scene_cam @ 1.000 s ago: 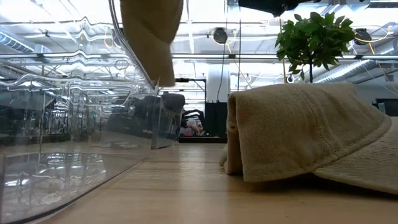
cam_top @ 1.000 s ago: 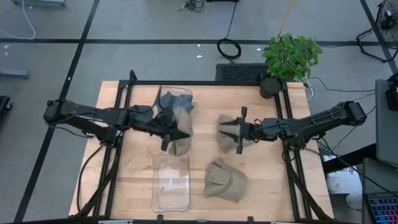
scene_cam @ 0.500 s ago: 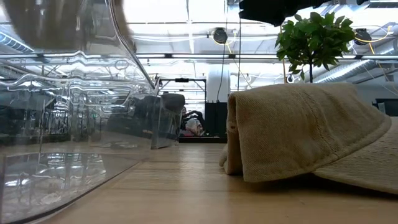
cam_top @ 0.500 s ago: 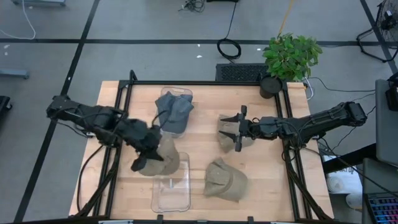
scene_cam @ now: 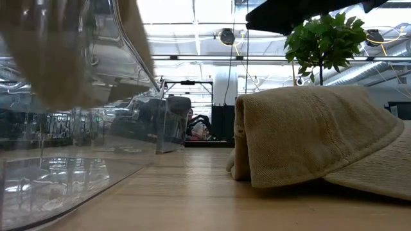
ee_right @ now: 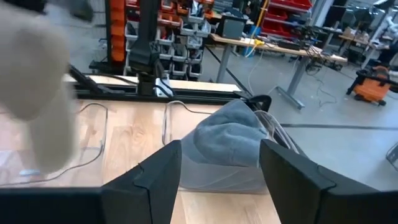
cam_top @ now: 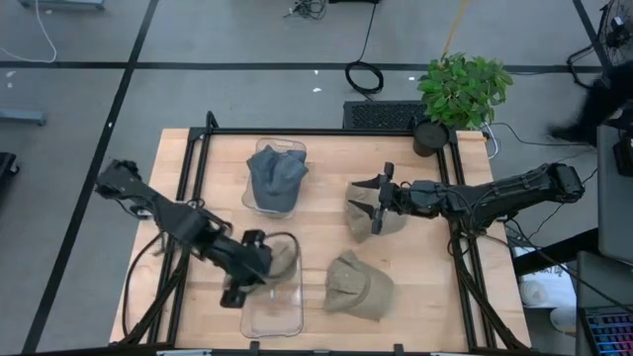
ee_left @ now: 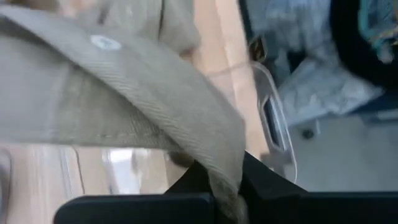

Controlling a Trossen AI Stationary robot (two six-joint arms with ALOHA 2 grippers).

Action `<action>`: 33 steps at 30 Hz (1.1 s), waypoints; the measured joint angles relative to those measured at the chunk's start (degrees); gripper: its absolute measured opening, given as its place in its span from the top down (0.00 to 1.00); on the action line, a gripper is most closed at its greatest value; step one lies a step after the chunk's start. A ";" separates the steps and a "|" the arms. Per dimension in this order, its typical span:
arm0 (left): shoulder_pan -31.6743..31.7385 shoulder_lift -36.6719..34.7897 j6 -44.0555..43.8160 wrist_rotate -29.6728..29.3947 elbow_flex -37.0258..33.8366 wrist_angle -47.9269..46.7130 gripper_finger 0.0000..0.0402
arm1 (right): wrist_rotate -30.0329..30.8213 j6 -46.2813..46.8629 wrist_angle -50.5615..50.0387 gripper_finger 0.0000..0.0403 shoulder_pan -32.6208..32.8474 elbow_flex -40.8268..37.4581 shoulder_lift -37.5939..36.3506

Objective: Stack caps by color
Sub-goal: Put the top brown cap into the bottom transparent bin

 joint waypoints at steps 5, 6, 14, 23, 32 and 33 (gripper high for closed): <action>-1.55 9.20 -0.95 -1.12 10.70 -11.42 0.96 | -0.01 1.05 -0.02 0.50 -0.26 -0.09 0.00; -1.90 10.70 -0.54 -1.13 12.65 -13.86 0.96 | -0.01 1.05 -0.02 0.50 -0.26 -0.09 0.00; -5.70 16.96 6.63 -0.40 17.71 -22.09 0.93 | -0.02 1.07 -0.02 0.50 -0.17 -0.09 0.00; -6.27 18.57 -7.37 3.89 17.71 -12.15 0.96 | -0.03 1.07 -0.02 0.50 -0.17 -0.13 0.00; -6.29 18.57 -14.29 4.13 17.71 -7.16 0.96 | -0.03 1.09 -0.06 0.50 -0.15 -0.13 0.00; -6.33 18.57 -14.33 4.37 17.71 -7.03 0.96 | -0.03 1.10 -0.06 0.50 -0.15 -0.13 0.00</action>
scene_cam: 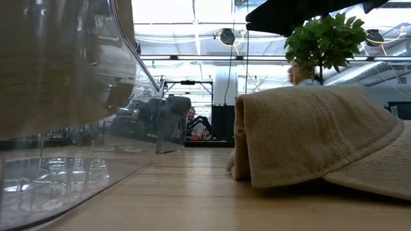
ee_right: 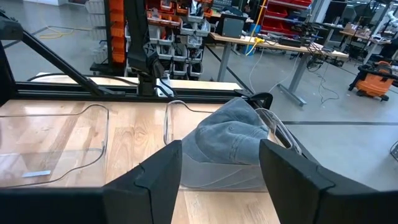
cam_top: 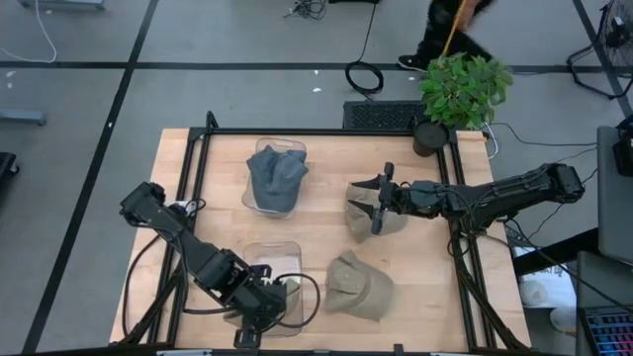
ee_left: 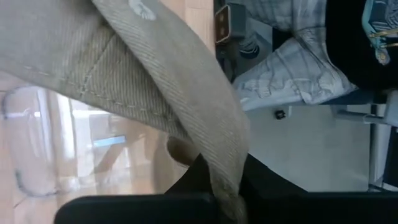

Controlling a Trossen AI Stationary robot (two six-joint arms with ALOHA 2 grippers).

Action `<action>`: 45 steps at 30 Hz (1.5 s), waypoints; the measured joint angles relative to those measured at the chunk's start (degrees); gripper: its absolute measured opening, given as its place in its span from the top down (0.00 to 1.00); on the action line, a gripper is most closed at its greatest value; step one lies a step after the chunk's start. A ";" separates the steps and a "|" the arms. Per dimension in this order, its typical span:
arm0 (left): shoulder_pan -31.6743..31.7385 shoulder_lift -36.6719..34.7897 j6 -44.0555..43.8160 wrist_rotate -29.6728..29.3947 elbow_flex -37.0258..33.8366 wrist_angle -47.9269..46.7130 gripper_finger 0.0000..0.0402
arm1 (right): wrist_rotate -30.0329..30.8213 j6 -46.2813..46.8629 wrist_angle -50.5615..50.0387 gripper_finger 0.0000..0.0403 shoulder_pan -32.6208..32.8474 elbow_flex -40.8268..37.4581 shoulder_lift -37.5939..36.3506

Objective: Stack caps by color
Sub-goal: Put the top brown cap into the bottom transparent bin

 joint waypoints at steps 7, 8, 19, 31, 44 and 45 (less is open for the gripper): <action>0.08 0.00 0.05 -0.08 -0.69 2.60 0.96 | -0.02 -0.01 -0.01 0.50 0.00 0.00 0.00; 0.07 0.01 0.03 -0.30 -0.95 2.78 0.96 | -0.02 -0.01 0.01 0.50 0.00 0.00 0.00; 0.43 0.04 -2.86 -2.77 -5.25 2.72 0.91 | -0.02 -0.01 -0.01 0.51 0.02 0.00 0.00; 4.35 0.04 -7.44 -4.21 -5.27 2.32 0.90 | -0.02 -0.01 -0.01 0.51 0.00 0.00 0.00; 7.33 0.04 -13.08 -6.13 -5.27 2.54 0.56 | -0.03 -0.01 -0.18 0.51 0.00 0.00 0.00; 7.41 0.04 -12.94 -4.88 -5.27 2.55 0.52 | -0.03 -0.01 -0.26 0.51 0.02 0.00 0.00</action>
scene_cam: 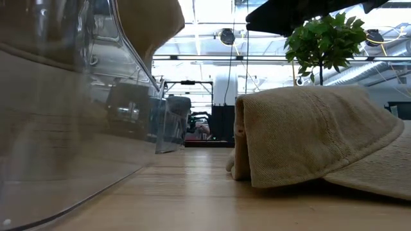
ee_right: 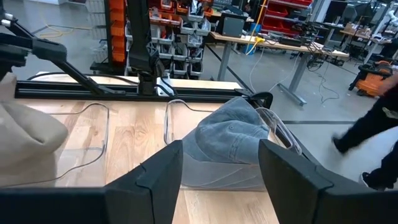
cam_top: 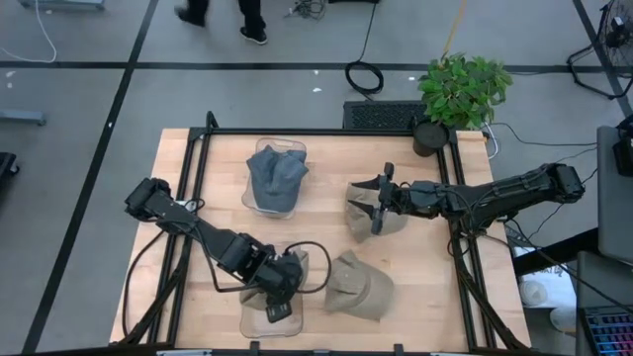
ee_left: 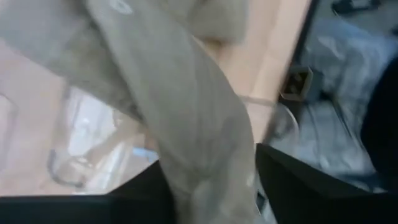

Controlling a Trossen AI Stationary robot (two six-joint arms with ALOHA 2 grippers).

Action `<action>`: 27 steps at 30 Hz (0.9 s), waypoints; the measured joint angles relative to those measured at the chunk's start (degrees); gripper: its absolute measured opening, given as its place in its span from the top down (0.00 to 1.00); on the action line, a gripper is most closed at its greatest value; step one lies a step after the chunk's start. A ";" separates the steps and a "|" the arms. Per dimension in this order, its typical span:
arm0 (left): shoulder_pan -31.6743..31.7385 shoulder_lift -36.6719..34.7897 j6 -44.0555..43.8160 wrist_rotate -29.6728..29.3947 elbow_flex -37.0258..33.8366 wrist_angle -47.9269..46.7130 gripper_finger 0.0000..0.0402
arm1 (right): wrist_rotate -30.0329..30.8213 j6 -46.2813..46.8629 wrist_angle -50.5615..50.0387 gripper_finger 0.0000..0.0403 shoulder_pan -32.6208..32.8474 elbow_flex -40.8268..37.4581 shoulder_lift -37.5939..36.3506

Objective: Stack caps by color
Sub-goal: Put the top brown cap into the bottom transparent bin

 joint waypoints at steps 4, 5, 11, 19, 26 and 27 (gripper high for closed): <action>0.95 -0.16 2.92 6.57 0.00 -0.45 0.39 | 0.01 0.00 -0.35 0.51 0.01 0.00 0.00; 1.26 -0.52 3.00 7.15 0.00 -1.17 0.37 | -0.02 0.00 -0.38 0.51 -0.02 0.00 0.00; 3.56 -2.95 2.84 1.97 0.00 -8.16 0.31 | -0.04 0.17 -0.83 0.51 0.01 0.00 0.00; 7.36 -5.27 2.35 -6.33 0.00 -21.00 0.31 | -0.06 1.05 -1.45 0.51 0.01 0.00 0.00; 7.65 -5.03 -2.18 -3.75 0.01 -28.32 0.31 | -0.04 0.99 -1.47 0.51 0.01 0.00 0.00; 7.43 -4.89 -1.73 -1.75 0.00 -28.12 0.31 | -0.04 0.98 -1.48 0.51 0.01 0.00 0.00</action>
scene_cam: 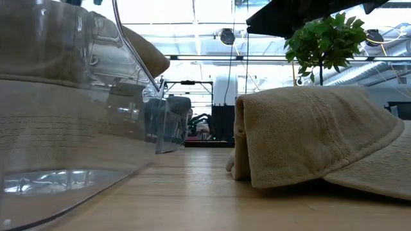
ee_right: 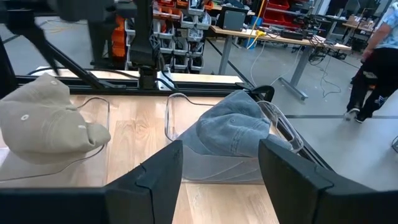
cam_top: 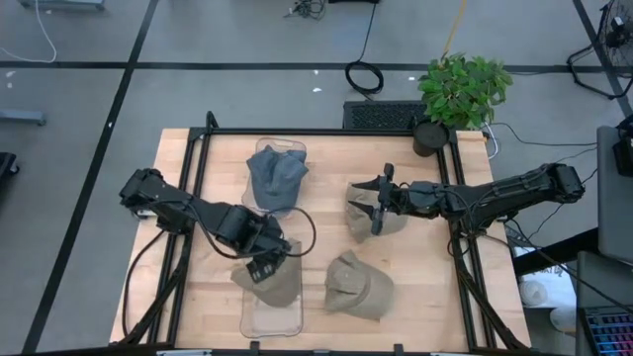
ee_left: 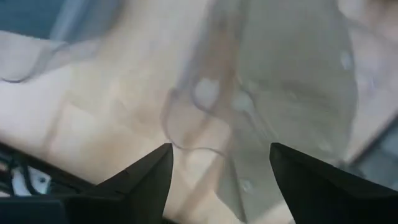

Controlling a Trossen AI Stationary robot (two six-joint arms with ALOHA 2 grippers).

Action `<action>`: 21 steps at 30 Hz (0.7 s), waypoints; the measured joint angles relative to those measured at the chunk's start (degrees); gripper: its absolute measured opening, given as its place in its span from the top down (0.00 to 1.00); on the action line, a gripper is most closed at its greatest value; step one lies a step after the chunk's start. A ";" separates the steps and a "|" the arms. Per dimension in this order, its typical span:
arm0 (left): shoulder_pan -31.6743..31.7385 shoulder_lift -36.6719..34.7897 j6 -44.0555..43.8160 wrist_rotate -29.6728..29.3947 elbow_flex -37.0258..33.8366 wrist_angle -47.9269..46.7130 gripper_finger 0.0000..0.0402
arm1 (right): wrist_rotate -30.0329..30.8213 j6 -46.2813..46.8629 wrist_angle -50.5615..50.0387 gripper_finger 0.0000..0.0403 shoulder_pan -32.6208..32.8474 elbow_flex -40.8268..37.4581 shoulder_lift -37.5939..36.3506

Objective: Stack caps by color
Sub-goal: Put the top brown cap into the bottom transparent bin

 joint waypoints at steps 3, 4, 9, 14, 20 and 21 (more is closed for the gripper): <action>-2.89 0.15 2.59 2.61 -0.04 5.43 0.34 | 0.00 -0.28 0.01 0.51 0.00 0.00 0.00; -4.01 0.29 3.27 3.70 0.00 8.93 0.37 | 0.02 -0.73 -0.01 0.51 0.00 0.00 0.00; -10.26 0.78 2.61 6.00 0.05 22.56 0.58 | 0.02 -1.36 -0.04 0.51 0.00 0.00 0.00; -15.08 2.63 -10.97 -1.16 -0.02 20.61 0.92 | 0.02 -1.68 -0.09 0.51 0.00 0.00 0.00; -18.34 7.31 -21.51 -2.71 0.02 21.69 0.95 | 0.03 -1.68 -0.40 0.51 0.00 0.00 0.00; -18.84 8.33 -22.33 -1.39 -0.02 21.04 0.96 | 0.02 -1.68 -0.39 0.51 0.00 0.00 0.00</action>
